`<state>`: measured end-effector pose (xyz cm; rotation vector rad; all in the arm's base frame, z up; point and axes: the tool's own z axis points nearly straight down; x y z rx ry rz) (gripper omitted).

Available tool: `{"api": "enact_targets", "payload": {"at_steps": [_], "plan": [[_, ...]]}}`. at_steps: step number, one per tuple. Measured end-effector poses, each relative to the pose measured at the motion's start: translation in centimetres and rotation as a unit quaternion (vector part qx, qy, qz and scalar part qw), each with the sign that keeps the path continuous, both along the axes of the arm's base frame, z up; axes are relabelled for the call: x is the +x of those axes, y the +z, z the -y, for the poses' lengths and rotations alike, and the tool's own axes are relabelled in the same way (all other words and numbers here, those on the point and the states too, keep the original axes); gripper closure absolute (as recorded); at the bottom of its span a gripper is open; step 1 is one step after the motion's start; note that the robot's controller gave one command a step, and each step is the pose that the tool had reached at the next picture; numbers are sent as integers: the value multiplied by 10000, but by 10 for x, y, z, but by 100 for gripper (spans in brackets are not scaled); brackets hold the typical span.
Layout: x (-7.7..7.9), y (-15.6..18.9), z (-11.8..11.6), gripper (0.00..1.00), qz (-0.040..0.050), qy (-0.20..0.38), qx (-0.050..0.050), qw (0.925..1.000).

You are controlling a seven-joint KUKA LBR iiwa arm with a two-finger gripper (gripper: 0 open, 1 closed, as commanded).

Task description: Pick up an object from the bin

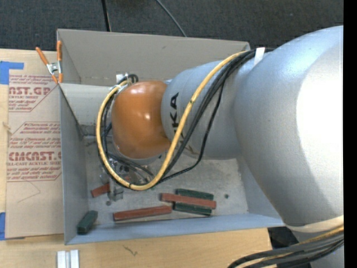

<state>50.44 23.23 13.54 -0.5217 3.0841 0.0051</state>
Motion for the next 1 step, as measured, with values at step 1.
{"api": "enact_targets", "payload": {"at_steps": [1], "plan": [[30, 110, 30, 100, -50, 8, -22, 10000]]}}
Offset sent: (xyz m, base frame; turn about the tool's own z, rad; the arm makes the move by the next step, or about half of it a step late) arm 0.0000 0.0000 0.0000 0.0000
